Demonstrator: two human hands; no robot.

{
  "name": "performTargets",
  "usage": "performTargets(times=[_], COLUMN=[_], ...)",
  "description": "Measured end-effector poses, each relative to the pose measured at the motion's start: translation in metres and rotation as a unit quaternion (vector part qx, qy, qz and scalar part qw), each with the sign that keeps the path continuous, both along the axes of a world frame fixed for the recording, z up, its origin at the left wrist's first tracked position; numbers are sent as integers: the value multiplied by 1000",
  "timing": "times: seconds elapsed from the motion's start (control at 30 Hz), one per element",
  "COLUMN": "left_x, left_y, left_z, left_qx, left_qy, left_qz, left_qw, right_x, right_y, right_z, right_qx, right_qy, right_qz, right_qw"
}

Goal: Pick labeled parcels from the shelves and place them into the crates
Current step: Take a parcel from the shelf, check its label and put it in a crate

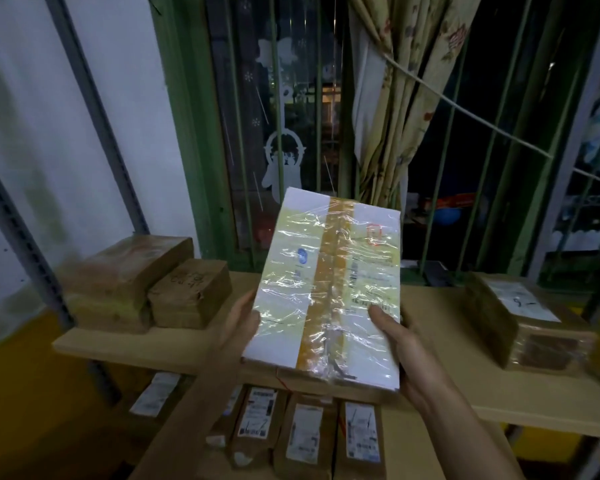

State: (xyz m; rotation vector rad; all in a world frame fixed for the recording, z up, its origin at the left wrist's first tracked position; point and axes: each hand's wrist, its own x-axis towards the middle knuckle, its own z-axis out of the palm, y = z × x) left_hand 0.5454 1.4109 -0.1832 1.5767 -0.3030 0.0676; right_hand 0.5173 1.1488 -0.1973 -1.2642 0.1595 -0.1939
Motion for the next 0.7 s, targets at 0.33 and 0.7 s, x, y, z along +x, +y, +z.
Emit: performTargets(times=[0.33,0.7], left_x=[56,71], left_y=[-52,-82], left_z=[-34,-31], left_qx=[-140,0], left_qy=[241,256], left_qz=[-9,3], left_qw=[960,967], right_x=[34,42], right_y=[-33,-62], right_z=[12,23], right_qx=[-57,-304], right_qy=[48,129], right_qz=[-13,15], right_qw=[997,944])
